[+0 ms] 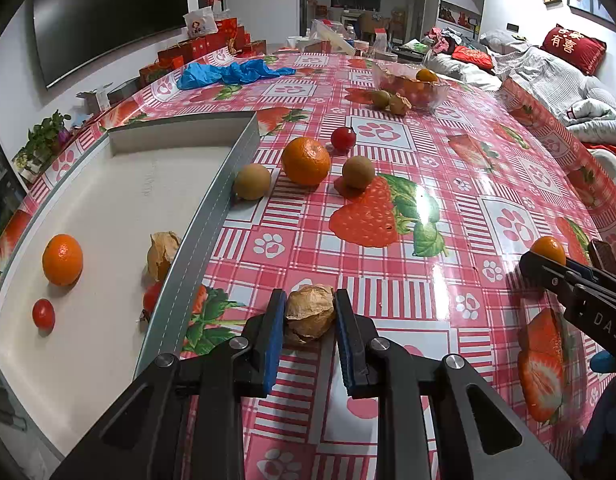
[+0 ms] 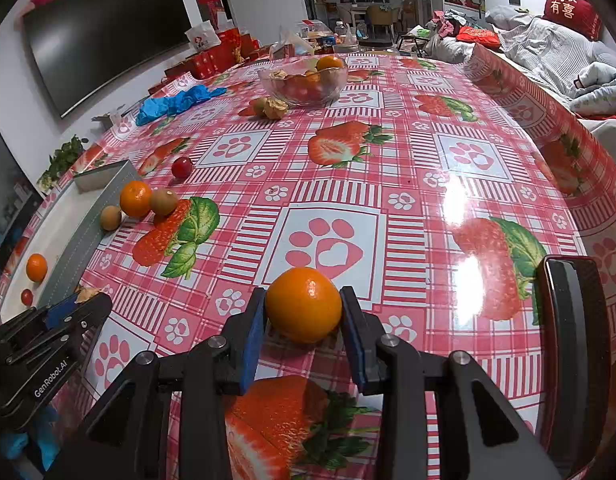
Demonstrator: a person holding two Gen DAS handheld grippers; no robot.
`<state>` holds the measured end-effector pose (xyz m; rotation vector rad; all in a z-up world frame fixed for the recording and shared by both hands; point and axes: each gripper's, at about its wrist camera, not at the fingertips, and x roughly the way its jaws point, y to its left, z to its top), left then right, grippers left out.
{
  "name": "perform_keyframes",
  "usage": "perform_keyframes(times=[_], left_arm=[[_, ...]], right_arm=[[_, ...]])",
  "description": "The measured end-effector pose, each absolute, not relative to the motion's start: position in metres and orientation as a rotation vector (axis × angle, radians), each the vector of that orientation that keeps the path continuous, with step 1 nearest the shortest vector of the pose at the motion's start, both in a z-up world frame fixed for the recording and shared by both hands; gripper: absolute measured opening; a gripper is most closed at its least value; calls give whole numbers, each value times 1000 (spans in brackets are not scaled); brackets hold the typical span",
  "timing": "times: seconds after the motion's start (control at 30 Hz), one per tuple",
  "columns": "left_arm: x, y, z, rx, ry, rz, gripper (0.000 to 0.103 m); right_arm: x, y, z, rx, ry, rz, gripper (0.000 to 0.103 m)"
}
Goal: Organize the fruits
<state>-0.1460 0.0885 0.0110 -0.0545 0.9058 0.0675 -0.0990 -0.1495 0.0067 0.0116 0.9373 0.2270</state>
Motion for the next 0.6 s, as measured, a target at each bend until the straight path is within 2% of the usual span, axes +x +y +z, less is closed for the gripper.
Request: perform_keyframes(times=[0.6], left_arm=[[-145, 89, 11, -55, 910, 64, 25]], right_arm=[[-99, -149, 7, 10, 938, 227, 39]])
